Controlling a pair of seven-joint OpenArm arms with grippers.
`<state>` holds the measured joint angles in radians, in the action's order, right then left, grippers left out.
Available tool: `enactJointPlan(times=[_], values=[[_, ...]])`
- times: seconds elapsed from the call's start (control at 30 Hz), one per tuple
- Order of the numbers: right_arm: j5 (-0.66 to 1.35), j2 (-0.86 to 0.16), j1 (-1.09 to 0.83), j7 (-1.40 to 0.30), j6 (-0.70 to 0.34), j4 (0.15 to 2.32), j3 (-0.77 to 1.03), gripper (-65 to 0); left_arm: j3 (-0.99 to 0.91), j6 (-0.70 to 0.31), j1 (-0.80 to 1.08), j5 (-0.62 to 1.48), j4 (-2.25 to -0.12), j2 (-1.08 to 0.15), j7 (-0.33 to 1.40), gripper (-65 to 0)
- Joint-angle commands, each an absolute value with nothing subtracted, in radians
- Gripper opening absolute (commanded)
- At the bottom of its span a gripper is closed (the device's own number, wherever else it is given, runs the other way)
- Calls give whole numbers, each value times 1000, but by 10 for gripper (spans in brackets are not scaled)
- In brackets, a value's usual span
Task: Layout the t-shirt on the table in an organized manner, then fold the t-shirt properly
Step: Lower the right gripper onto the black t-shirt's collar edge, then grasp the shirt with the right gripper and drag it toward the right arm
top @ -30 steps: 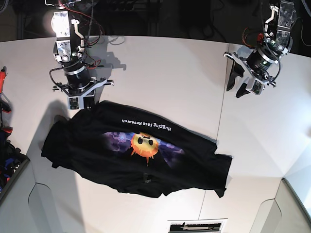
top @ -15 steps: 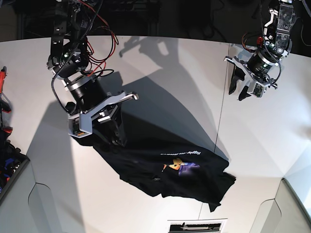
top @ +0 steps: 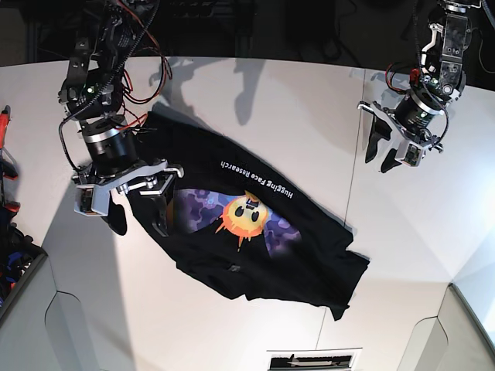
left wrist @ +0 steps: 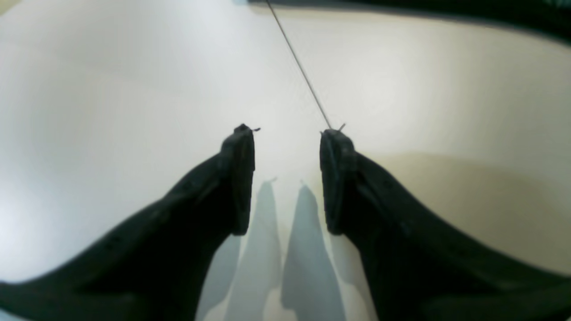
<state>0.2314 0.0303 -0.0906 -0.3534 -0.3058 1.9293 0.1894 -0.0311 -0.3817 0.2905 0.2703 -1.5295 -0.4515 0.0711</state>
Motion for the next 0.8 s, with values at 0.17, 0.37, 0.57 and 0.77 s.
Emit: enactJointPlan(times=[0.17, 0.37, 0.57, 0.77], values=[[236, -14, -78, -357, -305, 1903, 290, -196, -37, -378, 283, 281, -1542, -465, 58, -375], [256, -62, -77, -356, -284, 1739, 312, -197, -37, -378, 283, 296, -1542, -450, 58, -375], [423, -64, -75, -356, -389, 1543, 306, -197, -37, -378, 283, 296, -1542, -391, 77, -375], [472, -13, -75, -356, -435, 1541, 305, -197, -37, -378, 286, 296, -1542, -368, 113, -375]])
